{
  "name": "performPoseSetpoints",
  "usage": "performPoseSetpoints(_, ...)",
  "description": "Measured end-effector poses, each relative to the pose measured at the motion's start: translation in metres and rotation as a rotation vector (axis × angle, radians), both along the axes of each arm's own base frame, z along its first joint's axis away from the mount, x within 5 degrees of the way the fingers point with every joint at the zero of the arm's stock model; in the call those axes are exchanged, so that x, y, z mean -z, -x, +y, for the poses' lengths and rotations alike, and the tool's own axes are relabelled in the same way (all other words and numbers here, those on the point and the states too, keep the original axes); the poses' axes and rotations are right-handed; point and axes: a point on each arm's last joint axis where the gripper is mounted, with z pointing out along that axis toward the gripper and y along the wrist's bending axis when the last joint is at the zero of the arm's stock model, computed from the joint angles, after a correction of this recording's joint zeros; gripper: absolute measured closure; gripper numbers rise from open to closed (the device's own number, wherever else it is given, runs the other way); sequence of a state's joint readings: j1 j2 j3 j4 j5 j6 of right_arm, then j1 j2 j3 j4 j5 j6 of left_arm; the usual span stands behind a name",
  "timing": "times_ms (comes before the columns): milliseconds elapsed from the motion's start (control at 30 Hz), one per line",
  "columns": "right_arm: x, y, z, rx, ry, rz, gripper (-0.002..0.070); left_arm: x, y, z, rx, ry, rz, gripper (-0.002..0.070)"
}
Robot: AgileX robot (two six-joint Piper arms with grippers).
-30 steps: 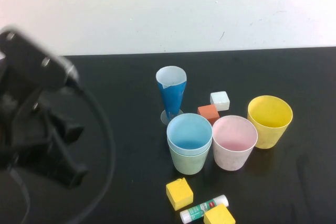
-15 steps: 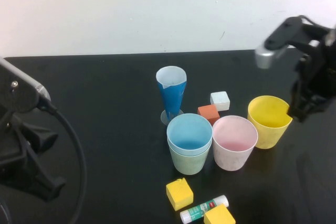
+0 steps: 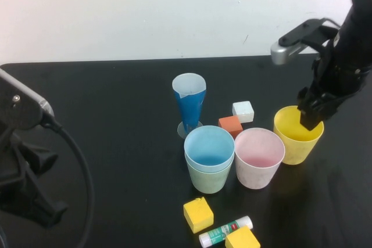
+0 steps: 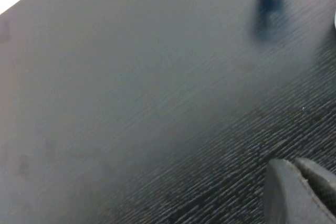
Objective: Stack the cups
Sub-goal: Pick up the yellow cup, then place the yellow cup on the pink cup
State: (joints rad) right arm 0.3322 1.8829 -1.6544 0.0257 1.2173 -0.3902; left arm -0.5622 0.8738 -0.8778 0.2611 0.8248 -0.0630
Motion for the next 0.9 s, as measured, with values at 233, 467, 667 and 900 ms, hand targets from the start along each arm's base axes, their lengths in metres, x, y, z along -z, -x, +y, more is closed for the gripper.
performPoseSetpoints(233,0.039,-0.015,0.005,-0.021,0.023,0.062,0.0330,0.000,-0.001,0.001,-0.003,-0.021,-0.012,0.0673)
performPoseSetpoints(467,0.033,-0.024,0.006,-0.039,0.044,0.037,0.0652,0.000,-0.001,0.002,-0.027,-0.001,0.000,0.0673)
performPoseSetpoints(667,-0.040,-0.028,0.004,-0.035,0.008,-0.186,0.0660,0.000,0.000,0.002,-0.033,0.003,0.005,0.0674)
performPoseSetpoints(900,-0.129,0.026,-0.003,-0.066,-0.156,-0.363,0.0660,0.000,0.000,0.002,-0.039,0.010,0.005,0.0674)
